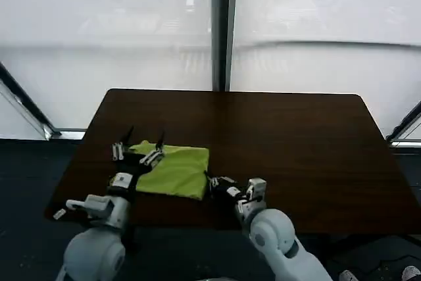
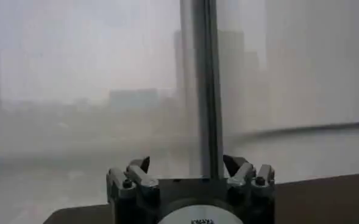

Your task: Fold and organize the clothes.

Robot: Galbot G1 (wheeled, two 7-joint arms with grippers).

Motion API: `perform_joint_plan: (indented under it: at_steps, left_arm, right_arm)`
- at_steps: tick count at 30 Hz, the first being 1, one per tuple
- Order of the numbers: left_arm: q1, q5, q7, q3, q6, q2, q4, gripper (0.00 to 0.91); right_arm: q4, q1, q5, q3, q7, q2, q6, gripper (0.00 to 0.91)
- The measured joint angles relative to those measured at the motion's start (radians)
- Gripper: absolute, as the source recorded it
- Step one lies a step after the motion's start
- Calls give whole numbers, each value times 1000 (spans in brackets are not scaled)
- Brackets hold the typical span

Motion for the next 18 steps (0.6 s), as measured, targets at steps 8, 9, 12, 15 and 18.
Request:
perform_joint_plan:
  at_steps: [8,9,12,15,18]
  left_arm:
    - [-4,0,0,1,-10,-7,15,878]
    - [-4,-1,0,1,-12,-8,17,878]
    - [-5,-6,-1,-1,-13,-10,23,878]
    - [-5,-7,-1,-5,-18,-9,30,878]
    - [-6,-7,-1,-10,-27,-9,37,878]
  right_arm:
    - [46,-49,-142,92,39,-68,-30,0]
    - [47,-56,-168,101,30,-75,-27,0]
    - [40,-73,-239,129,6,-86,-7,0]
    - [32,-94,-298,160,-7,-91,23,0]
    - [27,-111,-337,183,-3,-92,51,0]
